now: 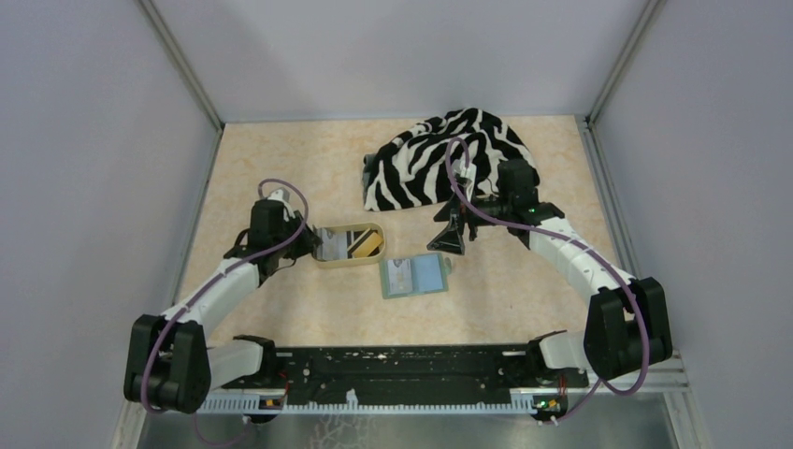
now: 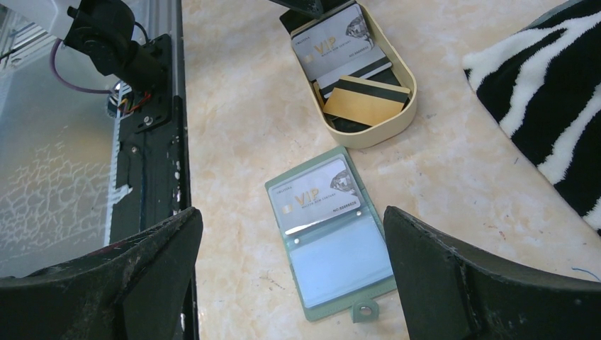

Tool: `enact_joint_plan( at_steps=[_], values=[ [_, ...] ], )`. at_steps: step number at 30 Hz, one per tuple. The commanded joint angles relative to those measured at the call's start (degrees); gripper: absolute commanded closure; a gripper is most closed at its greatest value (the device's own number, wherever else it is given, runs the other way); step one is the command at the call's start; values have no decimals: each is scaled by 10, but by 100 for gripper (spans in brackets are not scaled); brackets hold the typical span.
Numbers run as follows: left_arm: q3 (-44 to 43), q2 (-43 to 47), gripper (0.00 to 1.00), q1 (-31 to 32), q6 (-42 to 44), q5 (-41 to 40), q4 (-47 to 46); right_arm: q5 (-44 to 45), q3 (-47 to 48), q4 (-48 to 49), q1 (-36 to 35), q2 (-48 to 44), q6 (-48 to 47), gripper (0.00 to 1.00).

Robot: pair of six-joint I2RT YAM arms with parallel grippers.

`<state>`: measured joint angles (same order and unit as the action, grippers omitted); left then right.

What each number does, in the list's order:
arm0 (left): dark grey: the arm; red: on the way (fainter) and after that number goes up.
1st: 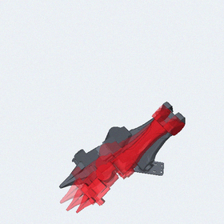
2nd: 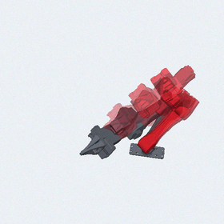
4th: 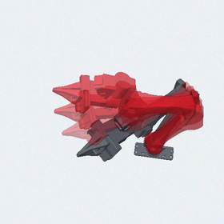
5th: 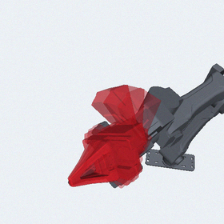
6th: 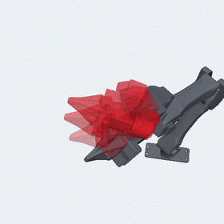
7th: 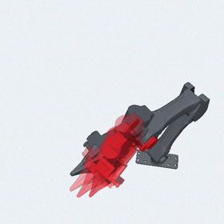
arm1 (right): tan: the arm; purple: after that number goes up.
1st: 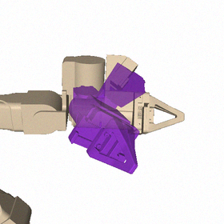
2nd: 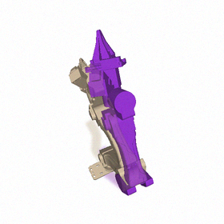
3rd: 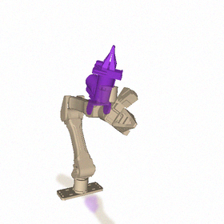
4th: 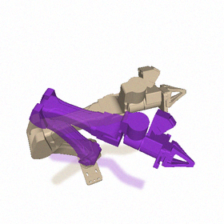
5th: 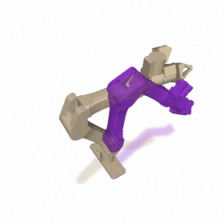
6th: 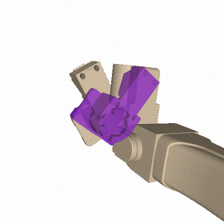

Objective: Put the credit cards into the card holder
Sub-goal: Pick up the credit card from the storage box.

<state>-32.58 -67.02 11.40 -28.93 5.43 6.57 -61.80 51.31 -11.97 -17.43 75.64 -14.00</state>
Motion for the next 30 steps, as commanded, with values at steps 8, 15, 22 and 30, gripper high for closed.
enact_joint_plan(
  at_steps=[8, 15, 22, 30],
  values=[
    [4, 19, 95, -4, -6, -35, 19, -17, 20, 12, 2, 1, -15, 3],
    [-21, 33, 100, -4, 0, -83, 69, -18, 19, 12, 2, 1, -15, 3],
    [-31, 65, 100, -4, 2, -111, 94, -19, 19, 11, 3, 1, -16, 3],
    [-8, 173, 100, -4, 22, -41, 50, -25, 12, 19, 3, 0, -23, 3]
  ],
)
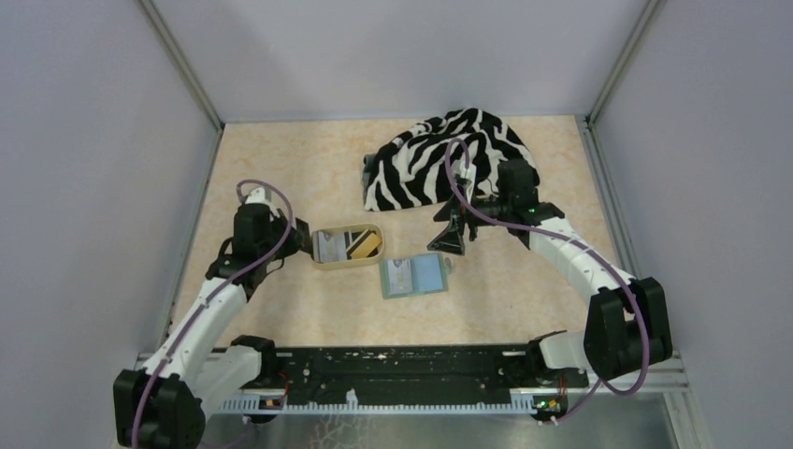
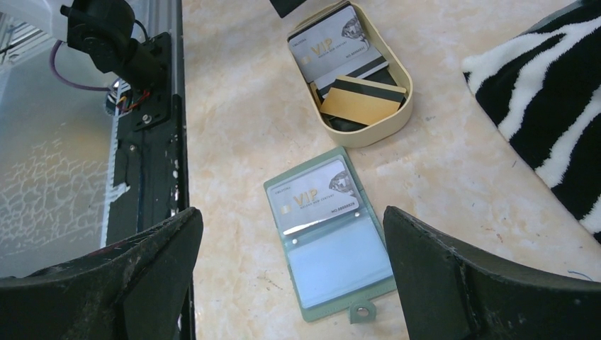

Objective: Put the credit cards into the card holder
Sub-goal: Pick up the credit card from the storage box.

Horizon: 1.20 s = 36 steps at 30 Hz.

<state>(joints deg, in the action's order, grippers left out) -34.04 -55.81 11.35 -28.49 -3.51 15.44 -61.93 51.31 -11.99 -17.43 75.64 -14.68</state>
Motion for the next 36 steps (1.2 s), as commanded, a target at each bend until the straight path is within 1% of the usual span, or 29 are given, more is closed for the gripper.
enact_joint_plan(
  at_steps=[1, 4, 5, 8, 9, 10, 12, 13, 15, 20, 22, 25, 29, 31, 36],
  values=[
    [16, 81, 100, -4, 20, 69, -56, -26, 9, 22, 2, 0, -16, 4],
    [60, 131, 100, -4, 14, 177, -140, -41, -6, 46, 3, -4, -8, 4],
    [79, 142, 100, -3, 2, 228, -190, -49, -14, 60, 3, -5, 0, 4],
    [145, 150, 100, -3, -75, 358, -361, -74, -39, 109, 1, -12, 25, 5],
    [170, 145, 100, -3, -115, 390, -438, -81, -46, 128, -1, -14, 32, 5],
    [195, 137, 100, -2, -155, 413, -514, -88, -53, 143, -3, -16, 36, 5],
    [230, 115, 100, 7, -210, 427, -631, -96, -63, 162, -11, -18, 44, 4],
    [240, 110, 100, 19, -218, 419, -659, -97, -66, 173, -18, -17, 50, 4],
    [250, 106, 100, 69, -212, 380, -688, -100, -69, 181, -33, -12, 56, 4],
    [249, 89, 100, 236, -147, 204, -724, -101, -71, 195, -79, 6, 67, 4],
    [252, 65, 100, 273, -144, 163, -771, -102, -80, 238, -91, 13, 108, 5],
    [259, 17, 100, 296, -162, 133, -848, -97, -108, 347, -102, 16, 213, 5],
    [246, -40, 100, 323, -167, 108, -906, -76, -137, 470, -112, 18, 328, 6],
    [235, -62, 100, 335, -163, 101, -924, -63, -145, 512, -118, 21, 370, 7],
    [210, -100, 100, 357, -155, 88, -939, -37, -152, 573, -128, 29, 447, 11]
  ],
)
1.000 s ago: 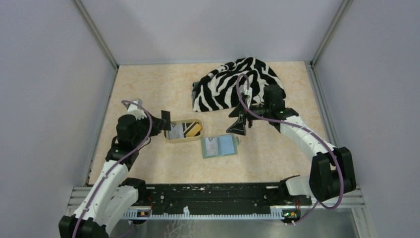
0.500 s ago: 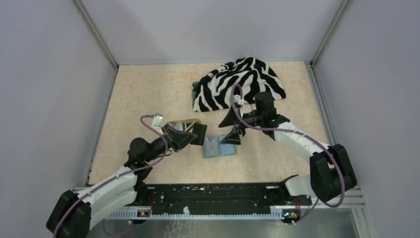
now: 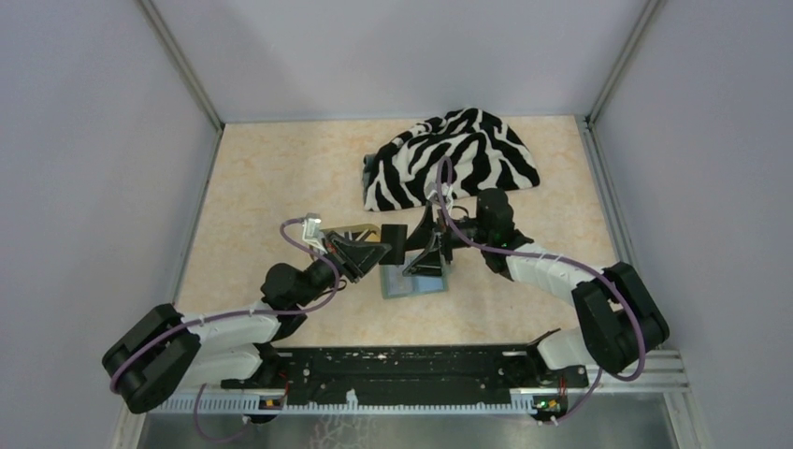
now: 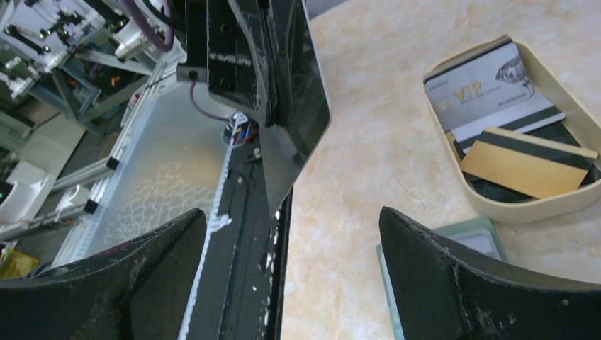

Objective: Put the credit cards into the card holder
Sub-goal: Pick up the credit card from the storage box.

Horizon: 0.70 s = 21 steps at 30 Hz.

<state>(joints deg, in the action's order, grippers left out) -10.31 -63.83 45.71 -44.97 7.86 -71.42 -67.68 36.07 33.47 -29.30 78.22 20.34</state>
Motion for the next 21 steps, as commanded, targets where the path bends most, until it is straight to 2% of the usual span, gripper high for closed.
enact_joint_plan(
  at_steps=[1, 3, 6, 12, 15, 18, 19, 21],
  values=[
    [-30, -26, 100, 17, 10, -26, -75, 22, -1, 134, -10, 5, 116, 13],
    [-32, -36, 100, 21, 10, -27, -85, 29, -2, 145, -12, 7, 133, 20],
    [-35, -46, 100, 24, 8, -28, -97, 29, -1, 155, -17, 9, 145, 38],
    [-35, -49, 98, 25, 7, -17, -100, 20, 2, 183, -17, 13, 173, 86],
    [-30, -31, 71, 25, 25, -12, -84, 4, 13, 153, -17, 19, 150, 99],
    [-17, 19, 41, 21, 51, -4, -37, -34, 40, 82, -17, 20, 92, 100],
    [-17, 49, 32, 18, 60, -1, 12, -54, 51, 44, -17, 21, 56, 100],
    [-38, 126, 23, 12, 92, 6, 153, -84, 76, -70, -19, 19, -34, 100]
  ],
)
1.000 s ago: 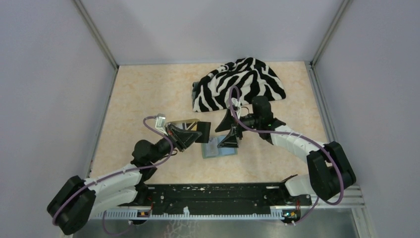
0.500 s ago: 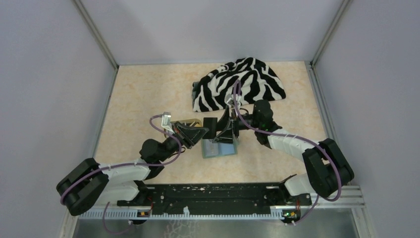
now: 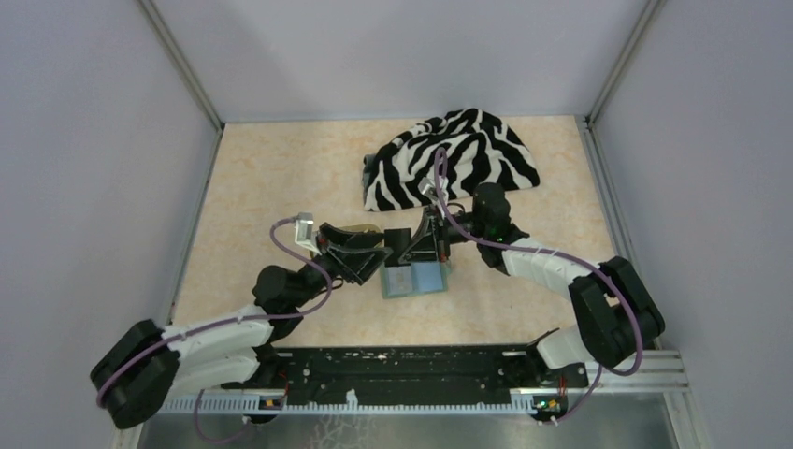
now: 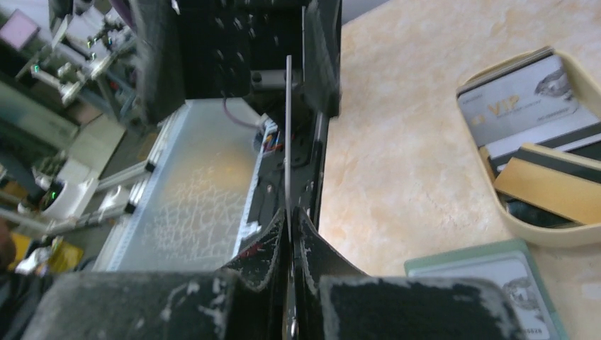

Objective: Put the credit cards into the card holder
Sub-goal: Pick up the credit card from the storage box.

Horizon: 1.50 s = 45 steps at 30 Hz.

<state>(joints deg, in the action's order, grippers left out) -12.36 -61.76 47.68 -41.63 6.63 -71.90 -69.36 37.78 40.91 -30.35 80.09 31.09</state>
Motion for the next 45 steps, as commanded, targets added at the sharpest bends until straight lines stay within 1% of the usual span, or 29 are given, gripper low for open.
enact_joint_plan(
  at_steps=[1, 2, 4, 6, 9, 11, 15, 17, 19, 25, 30, 36, 43, 44, 45],
  values=[
    [-36, 135, 20, -8, 79, 18, 235, -76, 71, -189, -9, -1, -183, 100],
    [-52, 158, 16, -8, 98, 18, 301, -80, 81, -228, -11, -3, -219, 100],
    [-82, 191, 12, -11, 129, 18, 430, -87, 95, -281, -15, -4, -272, 100],
    [-115, 205, 11, -17, 143, 26, 509, -91, 102, -311, -23, -6, -305, 100],
    [-150, 197, 11, -23, 149, 41, 582, -98, 110, -346, -31, -5, -349, 100],
    [-163, 186, 12, -23, 150, 50, 600, -98, 116, -372, -35, -5, -374, 100],
    [-172, 167, 19, -23, 136, 80, 582, -93, 122, -398, -37, -6, -396, 100],
    [-172, 156, 25, -23, 127, 103, 559, -90, 122, -401, -37, -5, -399, 100],
    [-174, 146, 33, -23, 117, 118, 543, -89, 122, -404, -37, -5, -400, 100],
    [-171, 128, 46, -23, 108, 157, 504, -84, 124, -408, -37, -1, -406, 100],
    [-171, 118, 57, -23, 107, 170, 494, -83, 126, -419, -38, 2, -410, 100],
    [-176, 112, 67, -23, 112, 183, 490, -78, 131, -440, -43, 4, -426, 100],
    [-179, 106, 93, -23, 116, 194, 491, -72, 136, -461, -45, 7, -446, 100],
    [-180, 106, 100, -23, 116, 194, 491, -71, 137, -465, -46, 7, -448, 100],
    [-179, 106, 100, -23, 115, 191, 491, -68, 138, -469, -47, 8, -453, 100]
  ],
)
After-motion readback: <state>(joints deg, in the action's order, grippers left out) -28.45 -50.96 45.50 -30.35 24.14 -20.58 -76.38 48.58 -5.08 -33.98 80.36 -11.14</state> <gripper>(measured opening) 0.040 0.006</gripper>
